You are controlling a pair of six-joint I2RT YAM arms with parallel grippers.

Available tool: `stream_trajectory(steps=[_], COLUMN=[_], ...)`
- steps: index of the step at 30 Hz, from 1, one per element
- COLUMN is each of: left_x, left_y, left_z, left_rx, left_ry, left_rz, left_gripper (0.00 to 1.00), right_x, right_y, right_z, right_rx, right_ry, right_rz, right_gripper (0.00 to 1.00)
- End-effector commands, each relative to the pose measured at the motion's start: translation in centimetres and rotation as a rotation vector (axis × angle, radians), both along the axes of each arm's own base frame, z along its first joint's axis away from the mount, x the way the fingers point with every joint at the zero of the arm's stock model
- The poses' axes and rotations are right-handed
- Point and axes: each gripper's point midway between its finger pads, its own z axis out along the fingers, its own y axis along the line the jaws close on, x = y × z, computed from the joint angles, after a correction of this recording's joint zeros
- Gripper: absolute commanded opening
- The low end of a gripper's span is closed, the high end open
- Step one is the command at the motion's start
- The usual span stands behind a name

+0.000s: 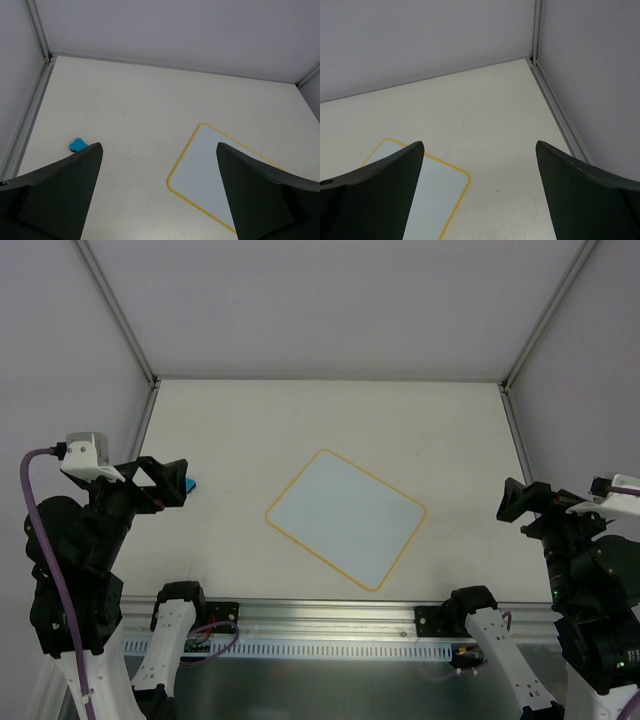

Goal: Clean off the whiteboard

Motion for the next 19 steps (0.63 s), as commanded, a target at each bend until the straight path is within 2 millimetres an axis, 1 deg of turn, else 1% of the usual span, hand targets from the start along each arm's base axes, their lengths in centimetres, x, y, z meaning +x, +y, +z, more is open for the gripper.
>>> stream_trajectory(steps=[1, 5, 11, 19], left_x=[-1.08, -1.44, -1.05, -1.03], left_y=[0.81, 0.75, 0.74, 0.96], left_z=[0.10, -0.05, -0.35, -0.45], left_rx=[0.046, 0.046, 0.037, 0.037], left_ry=[-0.007, -0.011, 0.004, 0.006], left_rz=[0.038, 0.035, 0.035, 0.048], left_gripper=[0.99, 0.99, 0.99, 0.99], right_x=[-0.39, -0.35, -0.14, -0.17], right_y=[0.21, 0.32, 0.69, 0.88], right_z=[0.64, 0.57, 0.78, 0.92], right_rx=[-0.038, -0.044, -0.046, -0.055], right_ry=[-0.021, -0.023, -0.029, -0.045], right_rz=[0.029, 0.037, 0.058, 0.073], right_gripper=[0.99, 0.99, 0.99, 0.99])
